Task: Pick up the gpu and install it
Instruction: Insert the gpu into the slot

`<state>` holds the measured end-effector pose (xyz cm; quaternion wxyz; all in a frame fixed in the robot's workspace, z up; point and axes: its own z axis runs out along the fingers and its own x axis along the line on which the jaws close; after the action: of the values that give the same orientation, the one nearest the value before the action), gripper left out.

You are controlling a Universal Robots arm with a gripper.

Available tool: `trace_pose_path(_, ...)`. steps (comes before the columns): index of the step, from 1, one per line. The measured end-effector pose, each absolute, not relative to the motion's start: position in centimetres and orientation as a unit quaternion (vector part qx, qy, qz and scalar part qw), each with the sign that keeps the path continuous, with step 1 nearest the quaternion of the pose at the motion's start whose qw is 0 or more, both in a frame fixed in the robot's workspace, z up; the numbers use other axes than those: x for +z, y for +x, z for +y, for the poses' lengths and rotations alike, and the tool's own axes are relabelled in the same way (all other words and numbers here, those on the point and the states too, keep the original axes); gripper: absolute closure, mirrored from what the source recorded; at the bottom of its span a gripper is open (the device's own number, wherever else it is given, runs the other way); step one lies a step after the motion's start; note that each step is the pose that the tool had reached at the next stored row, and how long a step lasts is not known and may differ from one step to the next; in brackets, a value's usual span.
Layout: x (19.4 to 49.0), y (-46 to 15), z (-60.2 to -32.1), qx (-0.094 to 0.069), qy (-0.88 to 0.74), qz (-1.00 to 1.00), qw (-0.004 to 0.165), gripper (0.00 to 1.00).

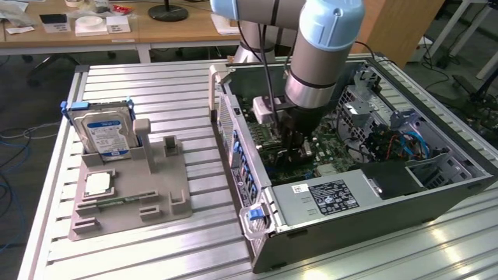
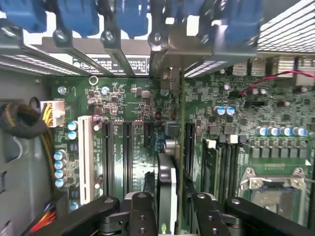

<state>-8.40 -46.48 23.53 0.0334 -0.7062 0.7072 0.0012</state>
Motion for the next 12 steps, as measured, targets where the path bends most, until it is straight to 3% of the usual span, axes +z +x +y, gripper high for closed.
trace_pose_path(12, 27.0, -8.4, -46.5, -0.007, -0.706, 0.707, 0.042, 0.66)
